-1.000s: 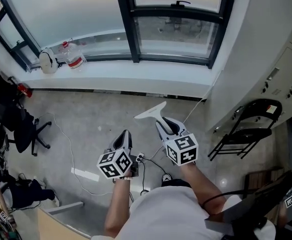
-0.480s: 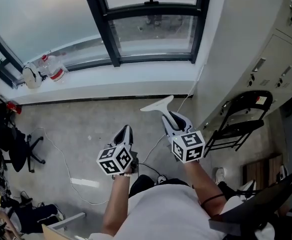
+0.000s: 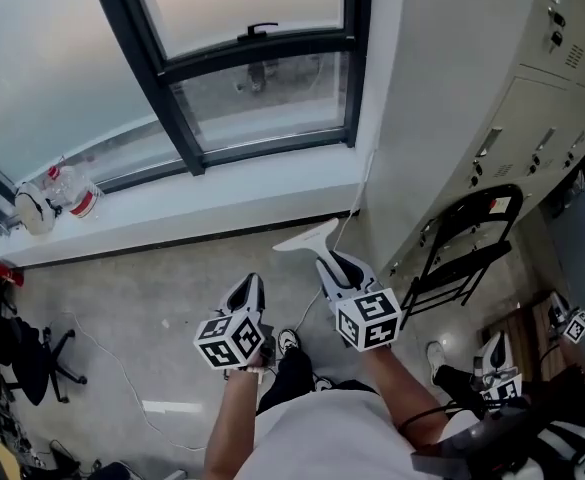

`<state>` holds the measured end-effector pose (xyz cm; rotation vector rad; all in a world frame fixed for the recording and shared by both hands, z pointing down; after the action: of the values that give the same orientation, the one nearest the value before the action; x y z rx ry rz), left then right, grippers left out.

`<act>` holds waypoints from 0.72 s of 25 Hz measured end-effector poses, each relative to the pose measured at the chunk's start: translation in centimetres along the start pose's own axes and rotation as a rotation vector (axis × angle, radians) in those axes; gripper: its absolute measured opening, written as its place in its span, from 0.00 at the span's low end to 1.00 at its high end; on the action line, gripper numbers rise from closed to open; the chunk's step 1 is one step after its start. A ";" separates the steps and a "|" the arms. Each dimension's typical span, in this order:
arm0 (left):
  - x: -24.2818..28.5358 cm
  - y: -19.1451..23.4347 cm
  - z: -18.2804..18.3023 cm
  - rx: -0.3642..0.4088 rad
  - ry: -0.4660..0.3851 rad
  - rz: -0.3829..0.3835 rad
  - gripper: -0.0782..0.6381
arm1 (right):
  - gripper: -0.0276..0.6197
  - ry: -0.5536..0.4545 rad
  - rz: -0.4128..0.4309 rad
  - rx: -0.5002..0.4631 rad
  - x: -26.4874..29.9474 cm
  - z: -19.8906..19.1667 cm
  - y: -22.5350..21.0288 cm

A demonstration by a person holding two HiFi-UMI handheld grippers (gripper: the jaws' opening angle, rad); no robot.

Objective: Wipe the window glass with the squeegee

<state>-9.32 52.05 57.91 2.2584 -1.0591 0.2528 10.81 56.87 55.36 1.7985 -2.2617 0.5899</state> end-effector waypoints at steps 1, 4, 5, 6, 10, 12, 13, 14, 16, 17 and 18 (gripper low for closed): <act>0.8 0.3 0.5 -0.001 0.005 -0.012 0.11 | 0.18 -0.001 -0.011 0.002 0.6 0.3 -0.3; 3.4 1.2 2.6 0.014 0.019 -0.053 0.11 | 0.18 -0.008 -0.050 0.009 2.6 1.7 -1.1; 4.3 1.5 3.4 0.020 0.024 -0.069 0.11 | 0.18 -0.013 -0.064 0.013 3.3 2.3 -1.4; 5.1 1.8 4.1 0.024 0.029 -0.084 0.11 | 0.18 -0.018 -0.079 0.016 4.0 2.8 -1.6; 8.2 3.2 6.9 0.046 0.051 -0.141 0.11 | 0.18 -0.038 -0.128 0.034 7.0 4.7 -2.1; 9.6 3.8 8.4 0.049 0.052 -0.167 0.11 | 0.18 -0.052 -0.147 0.032 8.2 5.9 -2.3; 10.3 4.1 9.1 0.049 0.049 -0.175 0.11 | 0.18 -0.058 -0.155 0.028 8.9 6.4 -2.4; 10.9 4.5 9.9 0.052 0.048 -0.180 0.11 | 0.18 -0.061 -0.162 0.023 9.5 6.9 -2.4; 12.0 5.2 11.2 0.067 0.056 -0.189 0.11 | 0.18 -0.066 -0.180 0.010 10.8 7.8 -2.4; 12.4 5.5 11.8 0.078 0.061 -0.197 0.11 | 0.18 -0.068 -0.189 0.005 11.3 8.2 -2.4; 12.9 5.7 12.4 0.089 0.061 -0.208 0.11 | 0.18 -0.071 -0.198 0.000 11.9 8.6 -2.4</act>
<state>-6.17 33.64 56.08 2.4027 -0.7884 0.2843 11.04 42.23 52.69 2.0420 -2.0917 0.4972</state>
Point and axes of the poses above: the fingertips, and each gripper's own axes: x forward along the fingers, y to its left, z out of its top, the point moved 7 cm from there along -x, backward along the fingers, and after that the axes turned 6 degrees about y, right-handed, at the moved point
